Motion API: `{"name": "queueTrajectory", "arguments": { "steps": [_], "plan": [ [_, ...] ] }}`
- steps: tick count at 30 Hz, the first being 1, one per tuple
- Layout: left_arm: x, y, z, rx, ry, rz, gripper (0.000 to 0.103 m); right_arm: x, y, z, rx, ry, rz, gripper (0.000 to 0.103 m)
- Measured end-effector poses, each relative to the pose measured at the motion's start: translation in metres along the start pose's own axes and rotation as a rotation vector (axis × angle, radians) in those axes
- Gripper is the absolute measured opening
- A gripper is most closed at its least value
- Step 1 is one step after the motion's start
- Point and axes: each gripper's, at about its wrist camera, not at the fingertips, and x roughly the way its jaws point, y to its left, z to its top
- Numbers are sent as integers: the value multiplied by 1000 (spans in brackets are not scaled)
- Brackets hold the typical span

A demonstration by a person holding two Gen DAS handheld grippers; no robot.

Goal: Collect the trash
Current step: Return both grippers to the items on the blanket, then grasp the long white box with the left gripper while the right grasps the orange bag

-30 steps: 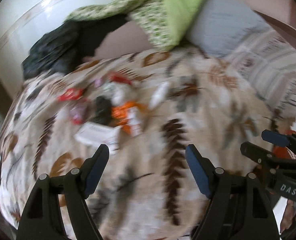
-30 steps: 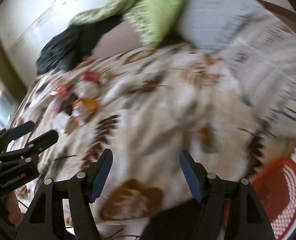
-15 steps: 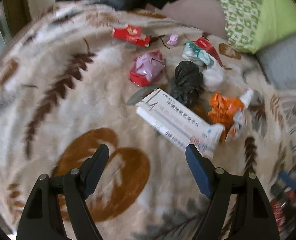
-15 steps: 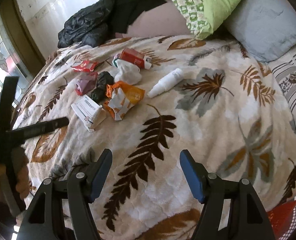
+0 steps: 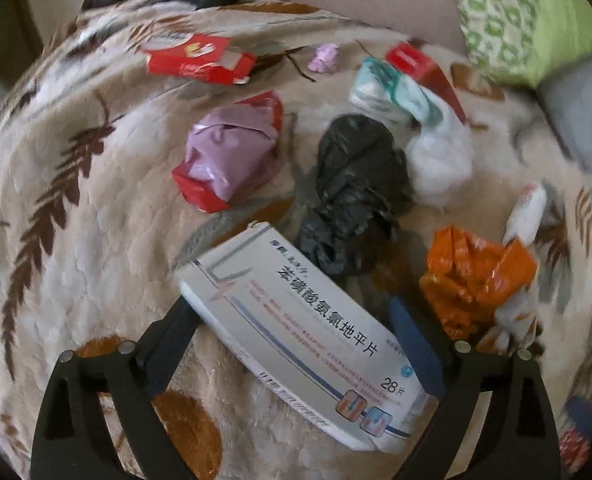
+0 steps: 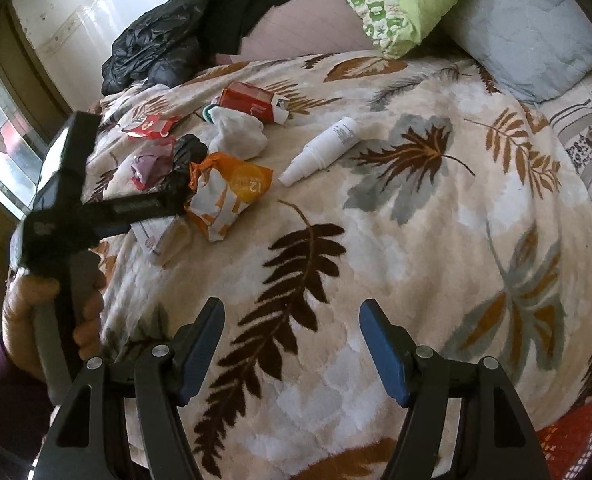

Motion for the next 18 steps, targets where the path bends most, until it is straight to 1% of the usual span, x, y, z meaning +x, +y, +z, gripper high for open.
{"name": "queueTrajectory", "arguments": {
  "steps": [1,2,4,7,12,15,18],
  "plan": [
    [-4,1,-3,11,-13,13,62,2,2,2,-3,0,3,73],
    [-8,2,-5,23,-23,31,35,3,3,5,-7,-2,7,73],
    [-17,10,-10,39,-20,28,13,8,9,11,-22,-8,24,73],
    [-24,30,-13,23,-1,-8,13,18,17,21,-43,-9,42,73],
    [-41,56,-27,-5,-20,-33,13,48,35,47,-70,-7,84,73],
    [-49,64,-33,-17,-31,-44,13,68,42,62,-54,8,109,73],
    [-56,68,-38,-19,-40,-42,13,89,48,72,-45,31,105,73]
  ]
}}
